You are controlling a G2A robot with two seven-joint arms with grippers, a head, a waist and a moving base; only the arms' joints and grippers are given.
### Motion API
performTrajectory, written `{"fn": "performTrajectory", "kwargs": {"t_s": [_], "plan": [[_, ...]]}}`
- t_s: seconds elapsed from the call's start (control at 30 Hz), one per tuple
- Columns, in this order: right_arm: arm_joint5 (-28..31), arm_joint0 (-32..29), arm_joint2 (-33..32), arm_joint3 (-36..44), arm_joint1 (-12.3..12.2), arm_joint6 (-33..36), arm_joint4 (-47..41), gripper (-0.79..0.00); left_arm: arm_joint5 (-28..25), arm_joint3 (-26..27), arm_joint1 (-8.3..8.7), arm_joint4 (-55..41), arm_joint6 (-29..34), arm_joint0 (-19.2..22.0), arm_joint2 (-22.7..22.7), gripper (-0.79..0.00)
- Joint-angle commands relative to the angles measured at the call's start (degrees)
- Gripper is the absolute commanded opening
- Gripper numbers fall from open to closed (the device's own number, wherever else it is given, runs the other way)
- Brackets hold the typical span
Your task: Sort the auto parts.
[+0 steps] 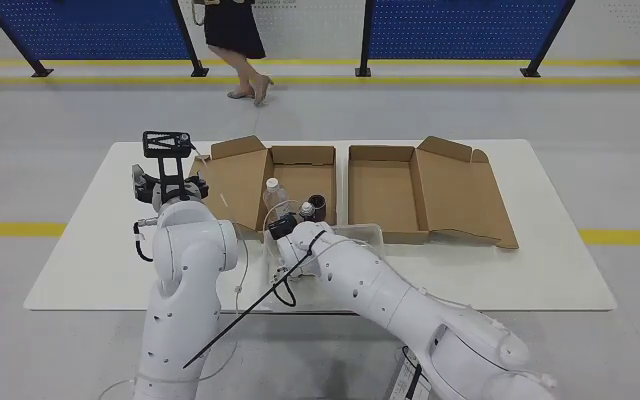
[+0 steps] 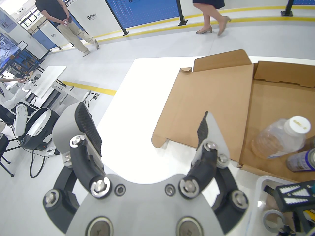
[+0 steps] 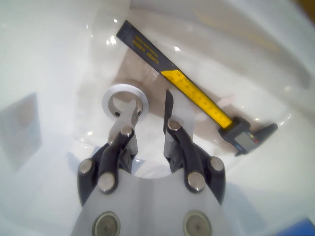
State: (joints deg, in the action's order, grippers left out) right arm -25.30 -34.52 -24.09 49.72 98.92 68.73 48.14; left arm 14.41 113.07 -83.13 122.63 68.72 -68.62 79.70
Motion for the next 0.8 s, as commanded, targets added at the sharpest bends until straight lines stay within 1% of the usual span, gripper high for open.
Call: {"fn": "performTrajectory", "kwargs": {"t_s": [0.0, 0.1, 0.17, 0.2, 0.27, 0.3, 0.4, 0.6, 0.77], "plan": [[0.13, -0.07, -0.15, -0.34, 0.18, 0.04, 0.19, -0.536, 0.00, 0.00, 0.00, 0.00, 0.00, 0.00, 0.00, 0.000], [0.30, -0.20, -0.36, -0.83, 0.45, 0.18, 0.50, -0.529, 0.00, 0.00, 0.00, 0.00, 0.00, 0.00, 0.00, 0.000], [0.37, -0.30, -0.54, -1.04, 0.63, 0.29, 0.65, -0.542, 0.00, 0.00, 0.00, 0.00, 0.00, 0.00, 0.00, 0.000], [0.40, -0.34, -0.59, -1.16, 0.71, 0.34, 0.80, -0.548, 0.00, 0.00, 0.00, 0.00, 0.00, 0.00, 0.00, 0.000], [0.41, -0.43, -0.83, -1.38, 0.86, 0.36, 0.94, -0.585, 0.00, 0.00, 0.00, 0.00, 0.00, 0.00, 0.00, 0.000], [0.41, -0.45, -0.91, -1.49, 0.93, 0.45, 1.09, -0.606, 0.00, 0.00, 0.00, 0.00, 0.00, 0.00, 0.00, 0.000], [0.52, -0.50, -1.15, -1.74, 1.14, 0.65, 1.51, -0.785, 0.00, 0.00, 0.00, 0.00, 0.00, 0.00, 0.00, 0.000], [0.24, -0.42, -2.14, -1.84, 1.29, 1.00, 2.50, -0.785, 0.00, 0.00, 0.00, 0.00, 0.00, 0.00, 0.00, 0.000], [-0.69, -0.46, -4.31, 1.01, 0.51, 1.76, 3.61, -0.785, 0.00, 0.00, 0.00, 0.00, 0.00, 0.00, 0.00, 0.000]]}}
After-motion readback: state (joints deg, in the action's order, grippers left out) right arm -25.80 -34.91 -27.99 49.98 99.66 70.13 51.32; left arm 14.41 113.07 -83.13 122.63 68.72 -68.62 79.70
